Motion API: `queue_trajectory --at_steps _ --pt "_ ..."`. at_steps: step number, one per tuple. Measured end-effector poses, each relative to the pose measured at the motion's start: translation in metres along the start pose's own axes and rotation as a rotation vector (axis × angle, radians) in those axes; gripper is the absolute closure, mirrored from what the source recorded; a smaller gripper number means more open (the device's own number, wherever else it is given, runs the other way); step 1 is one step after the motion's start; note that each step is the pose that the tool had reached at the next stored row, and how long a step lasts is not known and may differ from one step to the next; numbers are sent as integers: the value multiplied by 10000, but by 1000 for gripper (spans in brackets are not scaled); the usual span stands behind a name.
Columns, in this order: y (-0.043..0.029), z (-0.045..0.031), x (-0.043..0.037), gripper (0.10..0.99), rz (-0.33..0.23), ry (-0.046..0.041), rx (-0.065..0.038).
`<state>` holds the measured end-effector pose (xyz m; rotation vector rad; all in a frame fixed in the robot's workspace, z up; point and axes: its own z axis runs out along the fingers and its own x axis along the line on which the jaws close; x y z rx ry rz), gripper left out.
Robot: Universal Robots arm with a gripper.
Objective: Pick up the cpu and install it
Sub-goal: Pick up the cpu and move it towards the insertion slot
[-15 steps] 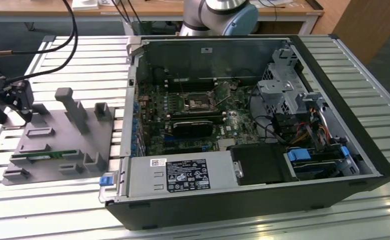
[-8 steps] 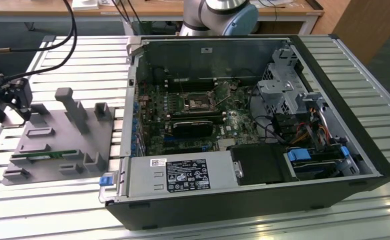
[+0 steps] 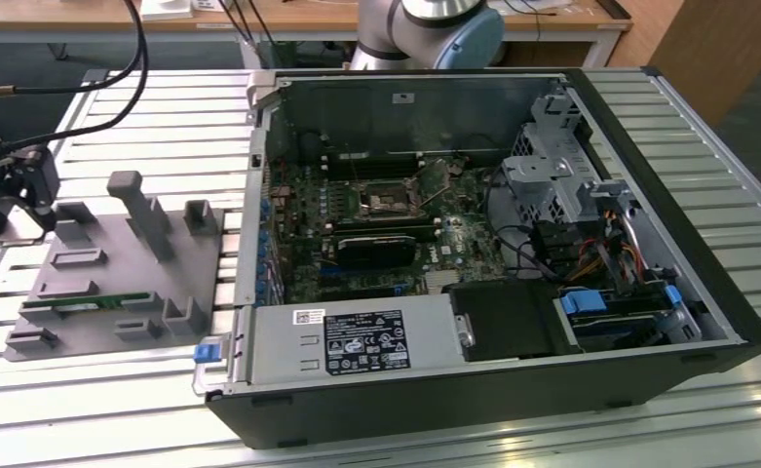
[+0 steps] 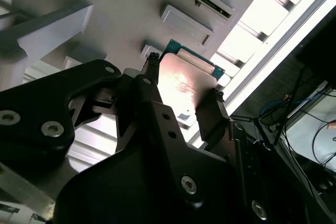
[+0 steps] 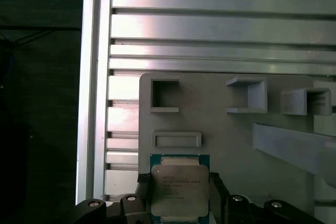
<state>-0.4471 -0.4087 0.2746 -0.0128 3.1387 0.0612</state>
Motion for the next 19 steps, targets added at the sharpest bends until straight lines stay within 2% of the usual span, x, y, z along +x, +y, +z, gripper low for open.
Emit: queue_trajectory --at_steps 19 --pt "6 -150 -1 553 0 0 0"
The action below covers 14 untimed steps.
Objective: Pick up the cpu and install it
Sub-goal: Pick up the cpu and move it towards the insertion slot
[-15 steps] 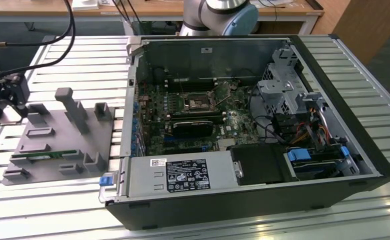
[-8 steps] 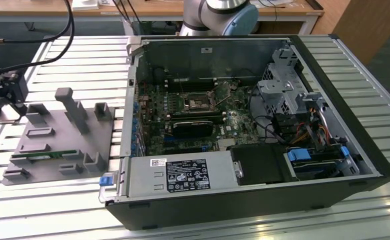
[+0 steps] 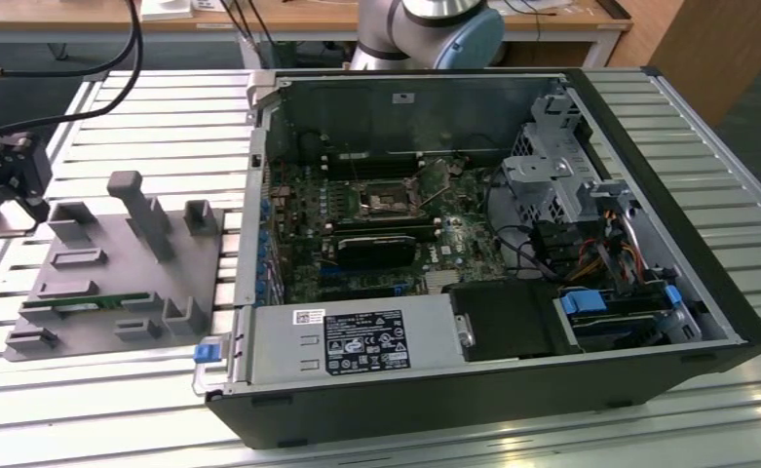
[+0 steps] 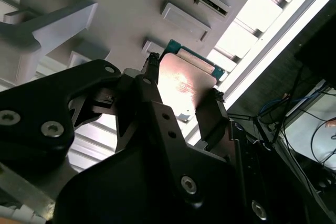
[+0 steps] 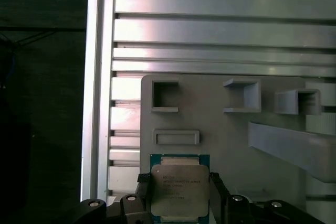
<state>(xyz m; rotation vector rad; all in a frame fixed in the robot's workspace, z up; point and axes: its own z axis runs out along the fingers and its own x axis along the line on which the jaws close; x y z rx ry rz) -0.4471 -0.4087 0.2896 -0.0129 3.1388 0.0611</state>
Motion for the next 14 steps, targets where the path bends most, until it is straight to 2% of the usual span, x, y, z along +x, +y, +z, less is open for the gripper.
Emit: queue_trajectory --at_steps 14 --pt "4 -110 0 553 0 0 0"
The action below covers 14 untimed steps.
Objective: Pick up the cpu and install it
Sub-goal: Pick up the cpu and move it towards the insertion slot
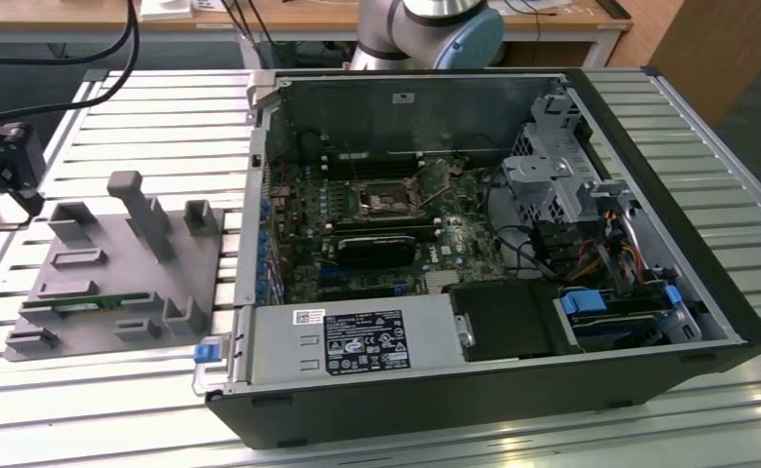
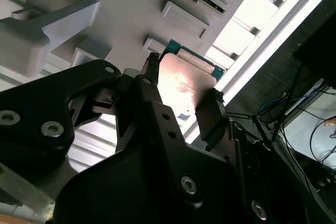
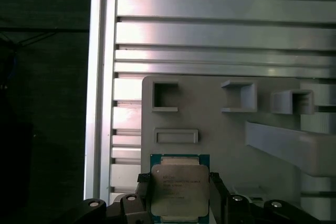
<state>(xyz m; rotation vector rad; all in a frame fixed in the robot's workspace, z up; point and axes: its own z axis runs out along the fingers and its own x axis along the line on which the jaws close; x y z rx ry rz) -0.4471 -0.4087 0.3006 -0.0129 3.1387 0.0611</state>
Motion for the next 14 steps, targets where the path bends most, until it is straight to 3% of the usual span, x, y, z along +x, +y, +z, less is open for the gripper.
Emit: queue_trajectory --at_steps 14 --pt "4 -110 0 553 0 0 0"
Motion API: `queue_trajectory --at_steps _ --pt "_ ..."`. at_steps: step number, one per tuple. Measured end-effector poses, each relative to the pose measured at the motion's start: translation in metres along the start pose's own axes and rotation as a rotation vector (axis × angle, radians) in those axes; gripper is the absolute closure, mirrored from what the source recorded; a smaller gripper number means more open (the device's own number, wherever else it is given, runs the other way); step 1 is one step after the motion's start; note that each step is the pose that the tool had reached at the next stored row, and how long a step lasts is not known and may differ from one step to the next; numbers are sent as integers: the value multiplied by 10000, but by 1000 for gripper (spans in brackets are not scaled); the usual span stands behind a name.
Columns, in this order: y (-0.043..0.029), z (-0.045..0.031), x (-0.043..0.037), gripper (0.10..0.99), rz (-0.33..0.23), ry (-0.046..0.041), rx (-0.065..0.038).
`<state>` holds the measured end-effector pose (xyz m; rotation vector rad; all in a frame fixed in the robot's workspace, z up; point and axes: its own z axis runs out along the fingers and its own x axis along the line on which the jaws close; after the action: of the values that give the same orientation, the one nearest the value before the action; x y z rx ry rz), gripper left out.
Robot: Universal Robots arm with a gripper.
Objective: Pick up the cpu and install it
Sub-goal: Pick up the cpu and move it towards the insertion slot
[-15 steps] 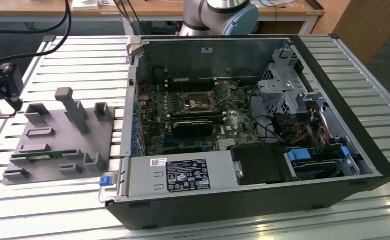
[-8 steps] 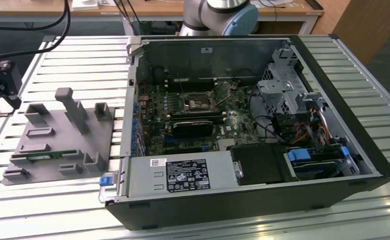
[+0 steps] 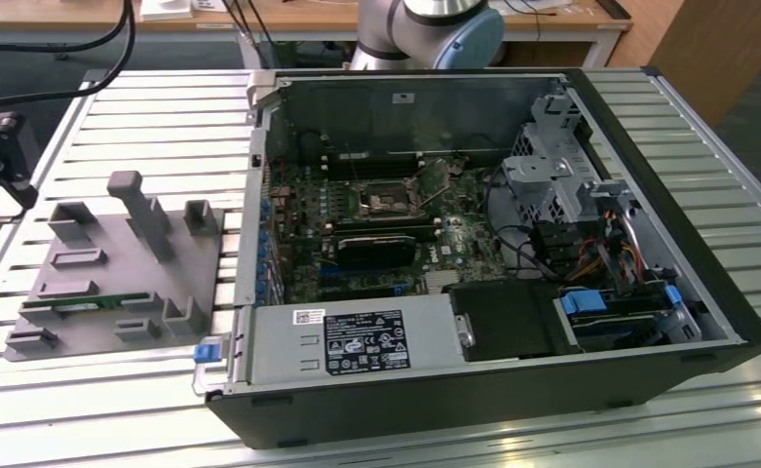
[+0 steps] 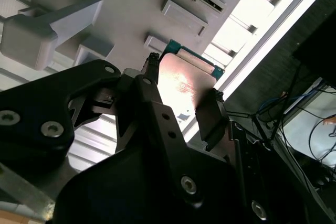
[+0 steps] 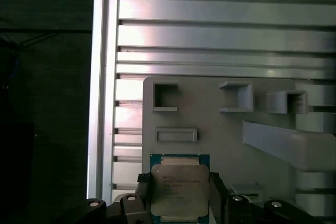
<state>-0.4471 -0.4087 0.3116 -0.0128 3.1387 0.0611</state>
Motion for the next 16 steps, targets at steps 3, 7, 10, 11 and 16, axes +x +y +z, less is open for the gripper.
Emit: queue_trajectory --at_steps 3,7,10,11,16 --pt "1 -24 0 553 0 0 0" --pt "2 -56 0 553 0 0 0" --pt "3 -79 0 553 0 0 0" --pt "3 -87 0 553 0 0 0" --pt "5 -126 0 553 0 0 0"
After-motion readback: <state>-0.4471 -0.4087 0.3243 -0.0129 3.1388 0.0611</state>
